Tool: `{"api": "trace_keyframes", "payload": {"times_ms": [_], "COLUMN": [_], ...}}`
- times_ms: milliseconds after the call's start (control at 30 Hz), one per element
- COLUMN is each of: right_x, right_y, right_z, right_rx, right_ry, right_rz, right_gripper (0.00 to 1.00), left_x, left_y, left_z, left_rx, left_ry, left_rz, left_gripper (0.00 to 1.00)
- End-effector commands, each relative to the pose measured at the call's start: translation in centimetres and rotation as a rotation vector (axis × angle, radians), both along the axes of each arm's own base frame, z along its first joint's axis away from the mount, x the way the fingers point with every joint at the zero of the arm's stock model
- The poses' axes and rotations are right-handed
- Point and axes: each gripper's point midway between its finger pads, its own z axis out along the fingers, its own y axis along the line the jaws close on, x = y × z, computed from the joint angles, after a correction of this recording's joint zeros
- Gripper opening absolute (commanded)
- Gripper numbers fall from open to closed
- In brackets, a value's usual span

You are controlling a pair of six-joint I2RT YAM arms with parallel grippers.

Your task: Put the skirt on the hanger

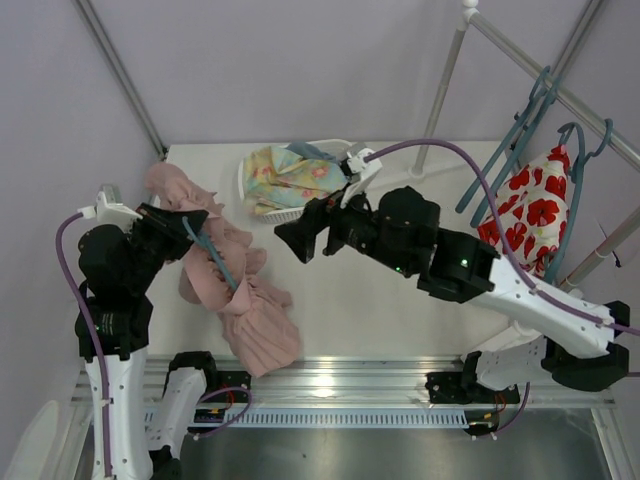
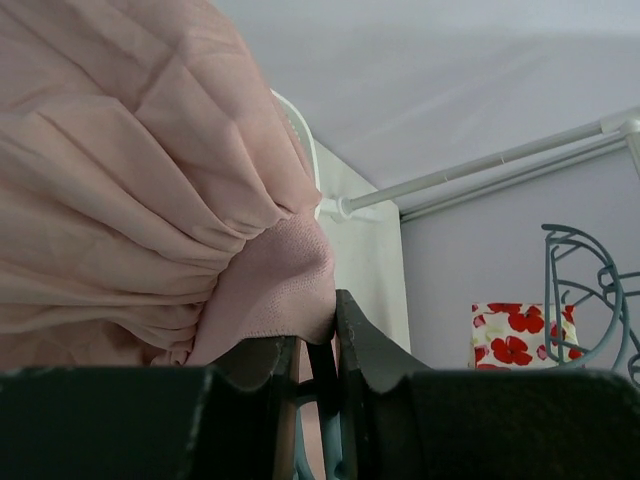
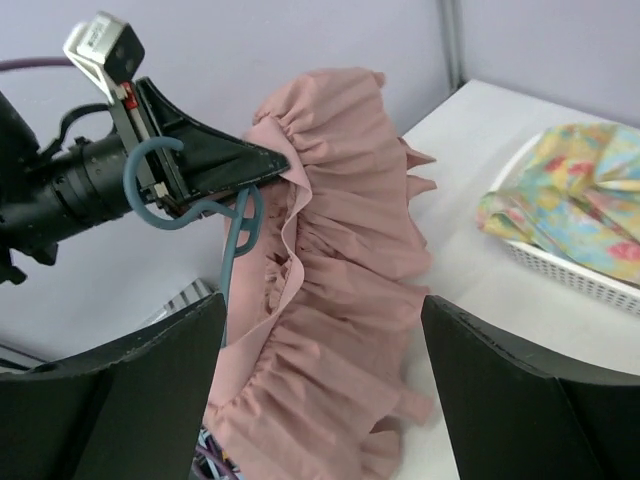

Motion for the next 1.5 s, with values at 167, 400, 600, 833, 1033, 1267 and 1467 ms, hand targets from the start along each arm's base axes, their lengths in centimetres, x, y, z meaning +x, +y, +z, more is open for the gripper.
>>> {"api": "trace_keyframes", "payload": {"times_ms": [167, 400, 600, 833, 1033, 1267, 1467], "right_x": [1.3, 1.6, 1.9, 4.9, 6.4, 8.6, 7.3], "right_y": [8.8, 12.2, 14.1, 15.5, 15.5, 15.4, 15.5], "right_z": [-2.3, -3.9, -4.5, -5.9, -6.8, -5.1, -5.0], "right_rx": [-0.052, -0.065, -0.047, -0.081, -0.082, -0.033, -0.034], "right_ry": [-0.074, -0.071, -0.053, -0.044, -0.018, -0.017, 0.03], "right_rz": [0.159, 0.231, 0.243, 0.159, 0.146, 0.113, 0.187], "right_gripper": [0.79, 0.73, 0.59, 0.06, 0.0, 0.0, 0.0], "left_x": [-2.7, -3.2, -3.5, -4.3, -4.6, -4.8, -4.0], "left_y": [-1.9, -2.6, -3.2, -3.6, -3.9, -4.3, -3.6], "left_z": [1.4, 1.2, 0.5, 0.9, 1.6, 1.1, 1.3], "left_rx": [0.015, 0.007, -0.016, -0.023, -0.03, -0.045, -0.022], "left_ry": [-0.073, -0.072, -0.064, -0.077, -0.096, -0.089, -0.099], "left_rz": [-0.119, -0.161, -0.19, -0.21, -0.231, -0.251, -0.21], "left_gripper": [0.0, 0.0, 0.0, 0.0, 0.0, 0.0, 0.0]}}
